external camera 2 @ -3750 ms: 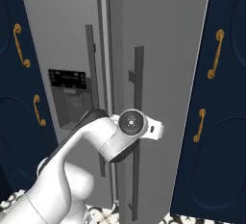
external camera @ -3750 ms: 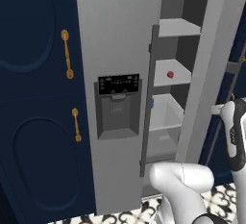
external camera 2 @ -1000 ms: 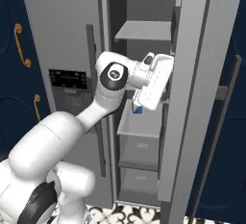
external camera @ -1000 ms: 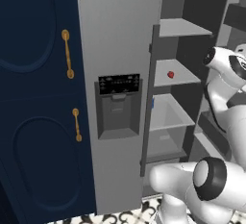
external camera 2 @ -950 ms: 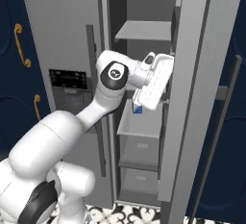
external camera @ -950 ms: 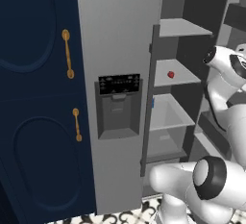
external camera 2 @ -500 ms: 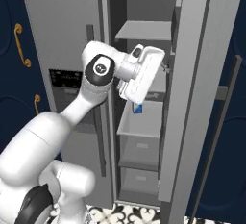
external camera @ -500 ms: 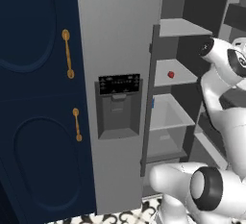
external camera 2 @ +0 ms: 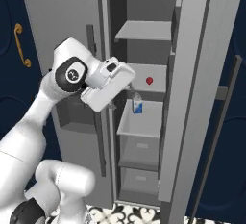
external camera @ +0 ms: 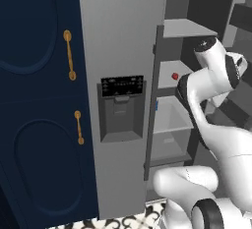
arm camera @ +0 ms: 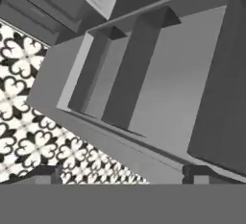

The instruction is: Take the strawberry from the fridge and place it on top of the pancake, located on the dining counter.

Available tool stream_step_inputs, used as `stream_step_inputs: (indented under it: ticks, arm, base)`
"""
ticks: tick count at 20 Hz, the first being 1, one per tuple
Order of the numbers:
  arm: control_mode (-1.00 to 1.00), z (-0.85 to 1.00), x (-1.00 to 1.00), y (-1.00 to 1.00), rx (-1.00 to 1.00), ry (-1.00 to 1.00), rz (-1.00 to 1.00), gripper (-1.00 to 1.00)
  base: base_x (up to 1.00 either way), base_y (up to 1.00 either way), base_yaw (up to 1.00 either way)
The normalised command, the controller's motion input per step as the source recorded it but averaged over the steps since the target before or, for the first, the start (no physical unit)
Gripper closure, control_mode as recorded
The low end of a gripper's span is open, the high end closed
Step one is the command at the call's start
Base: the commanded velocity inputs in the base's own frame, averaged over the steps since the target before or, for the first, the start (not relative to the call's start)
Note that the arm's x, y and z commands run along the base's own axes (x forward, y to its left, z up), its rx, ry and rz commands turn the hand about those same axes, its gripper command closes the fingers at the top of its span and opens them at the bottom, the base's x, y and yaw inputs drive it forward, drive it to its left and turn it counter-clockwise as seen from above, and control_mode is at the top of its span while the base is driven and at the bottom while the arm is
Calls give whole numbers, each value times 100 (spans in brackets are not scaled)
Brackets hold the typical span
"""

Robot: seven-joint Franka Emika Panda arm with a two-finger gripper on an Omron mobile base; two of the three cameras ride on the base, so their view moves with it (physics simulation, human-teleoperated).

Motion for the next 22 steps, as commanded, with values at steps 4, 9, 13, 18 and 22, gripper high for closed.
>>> stream_step_inputs:
  ticks: [4, 9, 13, 18, 22]
  arm:
    - [-100, -72, -16, 98, 100, 0, -7, -100]
    - [-100, -92, -2, 85, 98, 0, -16, -100]
    - [-100, -81, -21, 75, 44, -3, -41, -100]
    - [-100, -37, -13, 60, -9, -3, -32, -100]
    - [-100, -24, 0, -2, -17, 2, -26, -100]
  base:
    - [0, 0, 0]
    - [0, 0, 0]
    - [0, 0, 0]
    - [0, 0, 0]
    - [0, 0, 0]
